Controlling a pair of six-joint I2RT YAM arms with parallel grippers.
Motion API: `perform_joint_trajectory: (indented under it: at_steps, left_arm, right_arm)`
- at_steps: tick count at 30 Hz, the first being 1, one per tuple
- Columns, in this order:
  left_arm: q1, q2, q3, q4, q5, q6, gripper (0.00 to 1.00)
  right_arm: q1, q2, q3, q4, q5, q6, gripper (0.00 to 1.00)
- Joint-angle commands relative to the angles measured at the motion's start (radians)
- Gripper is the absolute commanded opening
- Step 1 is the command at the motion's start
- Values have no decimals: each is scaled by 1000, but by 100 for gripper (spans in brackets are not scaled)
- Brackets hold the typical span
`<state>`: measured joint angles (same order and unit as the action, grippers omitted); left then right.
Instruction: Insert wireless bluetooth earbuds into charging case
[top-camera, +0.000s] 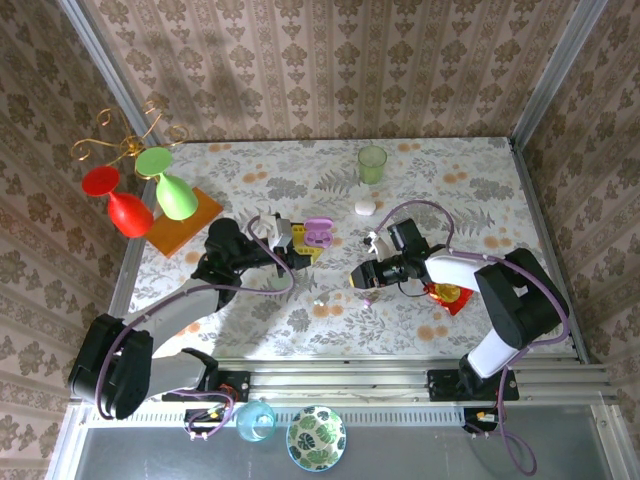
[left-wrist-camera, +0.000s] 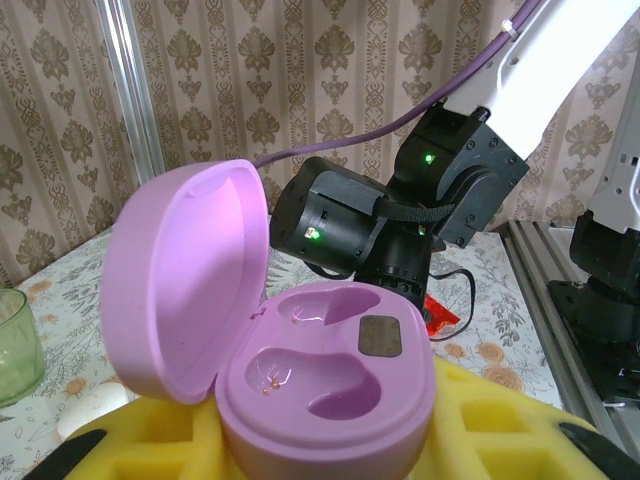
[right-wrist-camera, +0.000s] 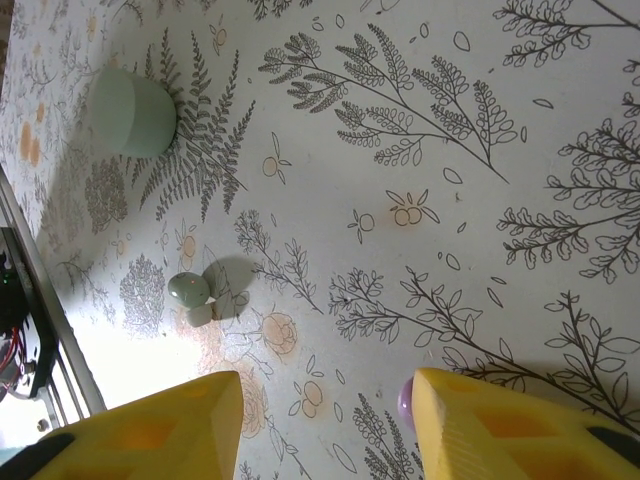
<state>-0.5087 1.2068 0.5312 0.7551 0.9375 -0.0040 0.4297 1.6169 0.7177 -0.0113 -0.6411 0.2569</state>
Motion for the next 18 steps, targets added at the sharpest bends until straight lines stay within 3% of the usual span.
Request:
perform_joint_trajectory:
  at_steps: [1, 8, 18]
  left_arm:
    - [4, -8, 0, 24, 10, 15, 25]
    - [4, -5, -1, 23, 8, 17, 25]
    - [4, -10, -7, 25, 7, 16, 25]
  right_arm:
    - [8, -11, -14, -40, 2, -27, 48]
    - [7, -44, 17, -48, 16, -45, 54]
    - [7, 28, 29, -83, 71, -72, 52]
